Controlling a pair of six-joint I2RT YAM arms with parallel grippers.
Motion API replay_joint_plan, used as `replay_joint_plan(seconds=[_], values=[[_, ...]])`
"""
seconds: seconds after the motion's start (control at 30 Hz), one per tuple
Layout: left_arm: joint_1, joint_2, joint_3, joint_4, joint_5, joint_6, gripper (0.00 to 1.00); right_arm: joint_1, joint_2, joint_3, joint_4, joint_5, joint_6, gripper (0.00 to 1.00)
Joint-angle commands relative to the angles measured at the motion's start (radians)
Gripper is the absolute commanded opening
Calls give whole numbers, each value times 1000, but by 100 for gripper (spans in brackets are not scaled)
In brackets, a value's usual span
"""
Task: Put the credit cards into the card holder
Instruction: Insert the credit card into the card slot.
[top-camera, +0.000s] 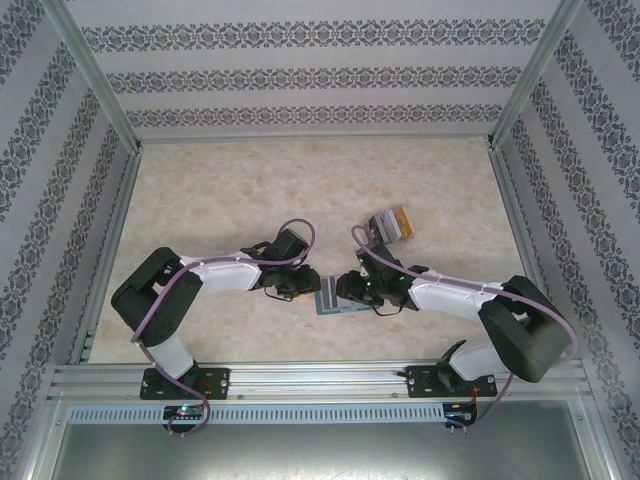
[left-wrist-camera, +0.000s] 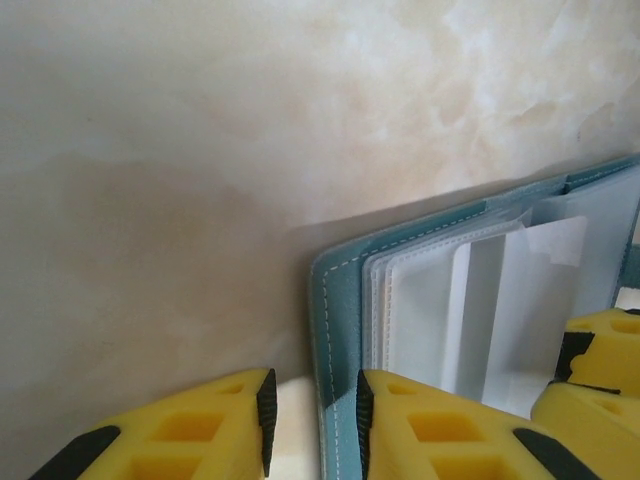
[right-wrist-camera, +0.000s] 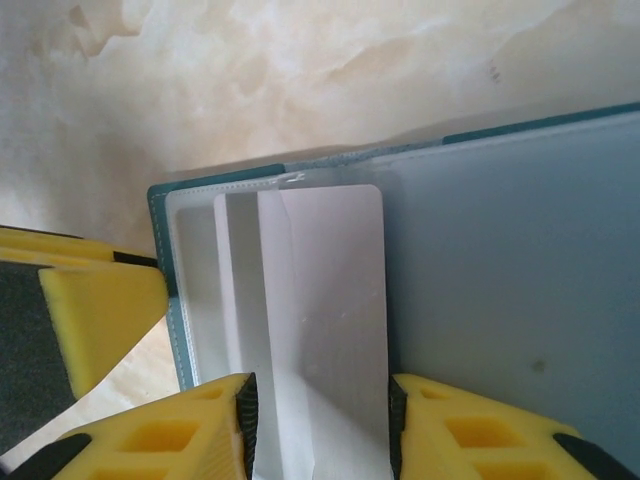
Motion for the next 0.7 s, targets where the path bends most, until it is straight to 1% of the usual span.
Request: replay_joint_plan(seconds=[0.0, 0.03, 0.1, 0.13, 0.27, 0.43, 0.5, 0.6, 0.67], values=[[-27, 30, 26, 23, 8, 12, 30, -1, 31, 41, -88, 65, -41, 39], [-27, 30, 27, 28, 10, 12, 30, -1, 40, 52, -89, 55, -54, 37], [-27, 34, 33, 35, 15, 12, 30, 5, 61, 70, -79, 16, -81, 29], [-27, 38, 37, 36, 14, 12, 29, 11, 73, 83, -80, -1, -96, 28], [-27, 48, 54, 36, 12, 12, 27, 29, 110, 131, -105, -56, -159, 29], [-27, 50, 67, 17, -1, 21, 27, 31, 110, 163, -158, -43, -196, 30], [-27, 49, 66, 9, -9, 24, 27, 31, 97, 172, -185, -16, -198, 32], [-27, 47, 60, 11, -10, 25, 27, 29, 84, 168, -173, -9, -194, 35], [-27, 43, 55, 17, -9, 20, 26, 30, 83, 172, -191, 18, -182, 36]])
